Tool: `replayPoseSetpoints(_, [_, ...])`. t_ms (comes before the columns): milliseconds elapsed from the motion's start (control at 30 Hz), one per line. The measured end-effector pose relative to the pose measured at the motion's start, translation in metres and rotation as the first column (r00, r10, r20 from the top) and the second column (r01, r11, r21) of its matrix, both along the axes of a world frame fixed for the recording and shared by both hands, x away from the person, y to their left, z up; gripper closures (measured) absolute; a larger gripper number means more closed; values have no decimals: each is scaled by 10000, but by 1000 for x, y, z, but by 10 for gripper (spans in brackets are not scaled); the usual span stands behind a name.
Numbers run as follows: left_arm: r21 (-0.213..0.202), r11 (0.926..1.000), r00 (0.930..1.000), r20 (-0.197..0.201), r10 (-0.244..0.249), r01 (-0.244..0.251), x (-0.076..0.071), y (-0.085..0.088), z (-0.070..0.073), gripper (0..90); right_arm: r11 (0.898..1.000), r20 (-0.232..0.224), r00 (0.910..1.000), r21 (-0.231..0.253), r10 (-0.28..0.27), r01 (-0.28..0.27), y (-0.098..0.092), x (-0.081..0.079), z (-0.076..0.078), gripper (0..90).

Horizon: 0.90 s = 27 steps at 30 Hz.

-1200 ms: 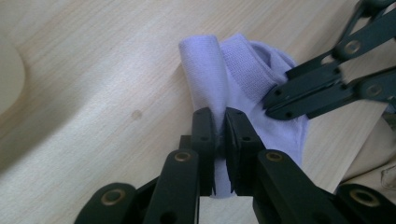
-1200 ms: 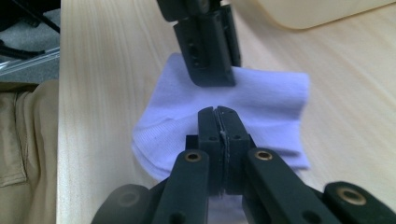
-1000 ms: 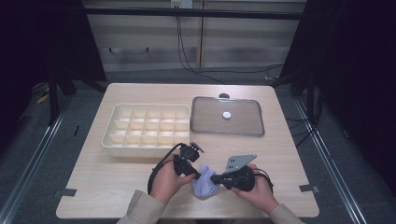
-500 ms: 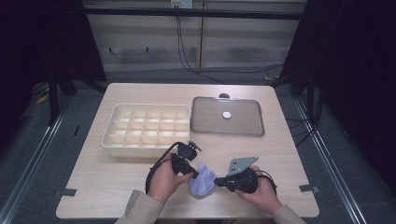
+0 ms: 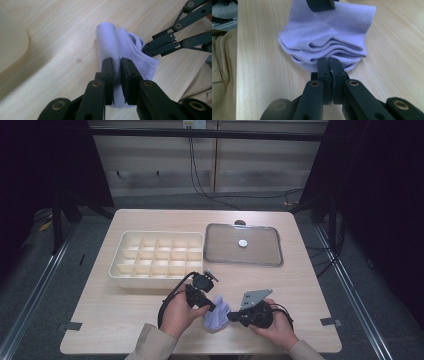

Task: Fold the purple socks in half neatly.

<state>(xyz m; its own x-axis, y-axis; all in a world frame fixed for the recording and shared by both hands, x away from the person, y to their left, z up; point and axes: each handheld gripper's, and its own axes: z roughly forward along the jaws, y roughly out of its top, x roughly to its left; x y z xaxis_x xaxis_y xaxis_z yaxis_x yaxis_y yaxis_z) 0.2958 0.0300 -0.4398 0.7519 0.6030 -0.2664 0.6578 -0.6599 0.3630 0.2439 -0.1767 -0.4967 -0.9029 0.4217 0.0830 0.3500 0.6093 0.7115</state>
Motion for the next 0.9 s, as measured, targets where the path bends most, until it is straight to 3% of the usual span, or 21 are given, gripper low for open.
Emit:
replayPoseSetpoints(567, [-404, 9991, 9998, -125, -150, 144, -2, -5, 1, 819, 10000, 32, 10000, -1, 25, -25, 5, 0, -2, 888])
replayPoseSetpoints(900, [-390, 9990, 9997, -95, -221, 217, -4, -7, 1, 819, 10000, 47, 10000, 0, 42, -42, 9, -1, -4, 887])
